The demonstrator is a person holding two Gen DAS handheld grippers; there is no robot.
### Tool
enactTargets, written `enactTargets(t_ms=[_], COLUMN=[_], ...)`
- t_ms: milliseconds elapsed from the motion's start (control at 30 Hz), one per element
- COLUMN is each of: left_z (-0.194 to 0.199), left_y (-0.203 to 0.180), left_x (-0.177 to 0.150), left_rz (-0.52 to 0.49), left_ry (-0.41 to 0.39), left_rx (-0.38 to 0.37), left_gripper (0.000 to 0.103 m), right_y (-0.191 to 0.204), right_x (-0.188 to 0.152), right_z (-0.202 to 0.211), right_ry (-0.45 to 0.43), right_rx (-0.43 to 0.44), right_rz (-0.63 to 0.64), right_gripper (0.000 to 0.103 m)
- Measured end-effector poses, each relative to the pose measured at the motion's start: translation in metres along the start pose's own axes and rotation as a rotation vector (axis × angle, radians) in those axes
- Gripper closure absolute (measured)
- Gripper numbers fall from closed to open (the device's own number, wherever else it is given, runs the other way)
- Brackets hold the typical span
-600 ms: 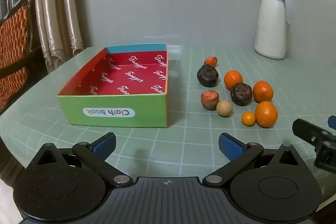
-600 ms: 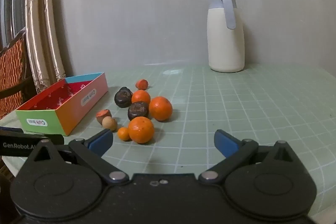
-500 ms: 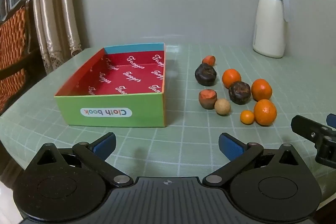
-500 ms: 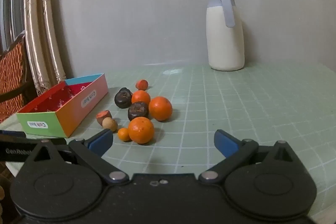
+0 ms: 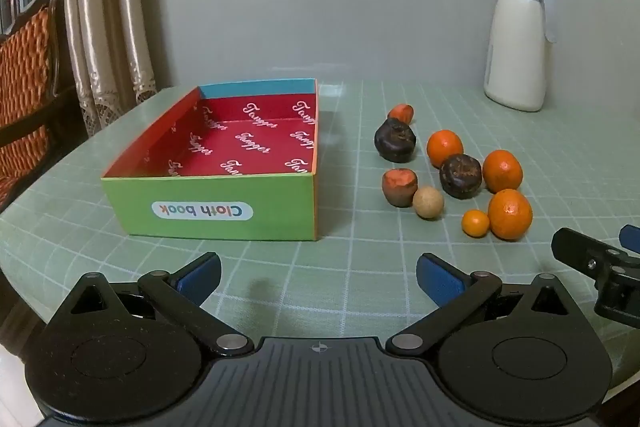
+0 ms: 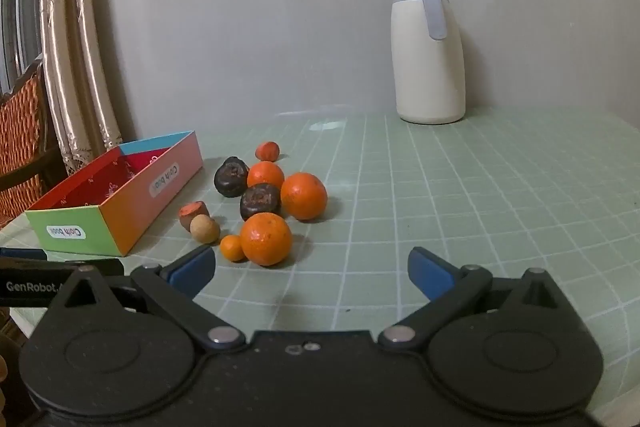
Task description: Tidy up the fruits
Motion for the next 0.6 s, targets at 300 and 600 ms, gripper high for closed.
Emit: enactTargets(t_ms=[300, 600], left_z=[0.0003, 0.0007], left_y=[-0.0007, -0.0010], left_x=[0.0006, 0.0008], left_rz=[0.005, 0.005], left_ry=[-0.004, -0.006], left_rx=[0.003, 0.004], left_gripper=[0.000, 0.000], right_y=[0.0028, 0.0012], right_x=[-0.0007, -0.0007], right_z=[0.0002, -0.0006], right_ry=[-0.002, 0.004], right_rx=[0.009, 0.010], right_rz=[0.015, -0.001], right_gripper=[0.000, 0.000])
Point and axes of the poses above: each gripper's, at about its wrist camera, not at the fingertips, and z roughly against the way its jaws point, y to its left, x to its top, the point moved 7 cm from there along -z, roughly the way its jaws point, and after that the axes turned 1 degree about x, right-handed, at the moved point
